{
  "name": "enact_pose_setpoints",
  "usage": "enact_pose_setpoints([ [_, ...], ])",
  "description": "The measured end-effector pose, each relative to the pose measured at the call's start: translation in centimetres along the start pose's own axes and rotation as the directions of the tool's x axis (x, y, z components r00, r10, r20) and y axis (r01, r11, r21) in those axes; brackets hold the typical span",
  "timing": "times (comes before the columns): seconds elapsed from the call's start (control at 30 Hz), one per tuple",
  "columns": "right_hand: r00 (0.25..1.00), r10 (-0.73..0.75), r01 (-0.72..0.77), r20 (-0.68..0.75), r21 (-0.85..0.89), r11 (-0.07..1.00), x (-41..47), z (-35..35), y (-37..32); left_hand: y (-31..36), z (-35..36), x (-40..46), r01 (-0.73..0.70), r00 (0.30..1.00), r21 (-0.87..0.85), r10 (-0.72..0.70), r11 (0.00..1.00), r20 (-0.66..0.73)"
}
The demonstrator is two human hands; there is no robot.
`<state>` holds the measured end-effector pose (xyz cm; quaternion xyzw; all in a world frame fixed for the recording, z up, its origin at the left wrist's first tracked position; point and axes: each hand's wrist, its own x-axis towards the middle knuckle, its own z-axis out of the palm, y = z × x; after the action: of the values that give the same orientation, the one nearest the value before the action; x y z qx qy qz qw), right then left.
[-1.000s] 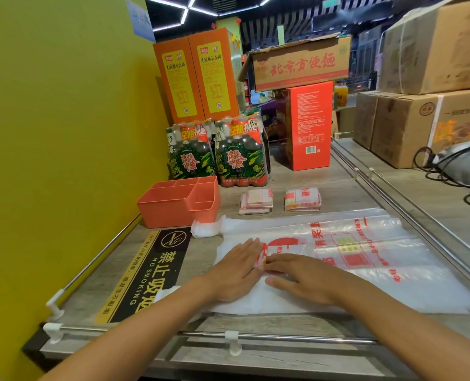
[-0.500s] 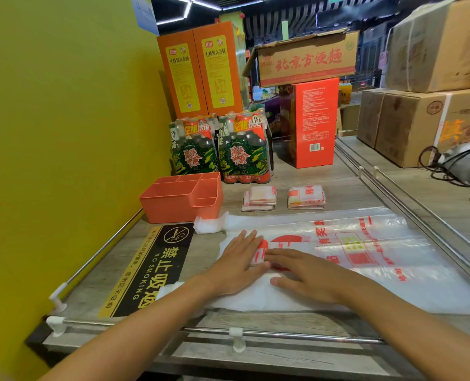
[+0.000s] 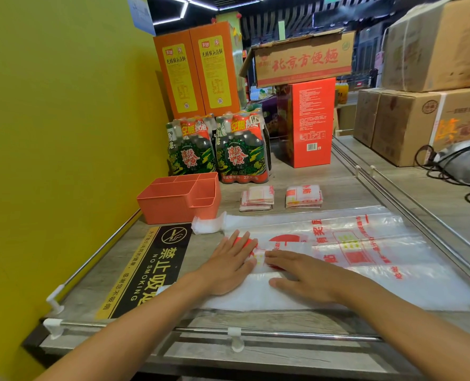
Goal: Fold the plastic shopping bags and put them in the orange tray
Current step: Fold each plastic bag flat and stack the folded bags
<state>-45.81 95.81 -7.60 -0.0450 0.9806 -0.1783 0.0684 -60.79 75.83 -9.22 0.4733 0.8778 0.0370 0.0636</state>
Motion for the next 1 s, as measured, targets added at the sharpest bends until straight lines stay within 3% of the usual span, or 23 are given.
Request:
enact_pose_setpoints([
  [0.43,1.0,-0.012,0.012,-0.014,-0.011,1.0,-0.2,-0.1,-0.2,0.4,-0.7,0.3,0.052,0.991,-0.041,-0.046,0.998,0.123],
  [0.57,1.0,-0.016,0.016,-0.009,-0.008,1.0,-0.3,-0.2,-0.3,0.2,-0.8,-0.2,0.07,0.994,-0.291,-0.091,0.954,-0.058],
  [0.73,1.0,-0.019,0.019,-0.003,0.007,1.0,-0.3,-0.2,-0.2,0.6,-0.8,-0.4,0.084,0.926,-0.506,-0.255,0.858,-0.279],
  [0.83,1.0,-0.014,0.014,-0.003,0.013,1.0,-0.4,-0.3,-0.3,1.6,-1.3,-0.1,0.126,0.852,-0.67,-0.426,0.732,-0.304],
  [1.0,1.0,-0.016,0.016,0.003,0.021,1.0,-0.4,-0.4,-0.3,2.5,-2.1,0.8,0.055,0.722,-0.936,-0.661,0.349,-0.204],
])
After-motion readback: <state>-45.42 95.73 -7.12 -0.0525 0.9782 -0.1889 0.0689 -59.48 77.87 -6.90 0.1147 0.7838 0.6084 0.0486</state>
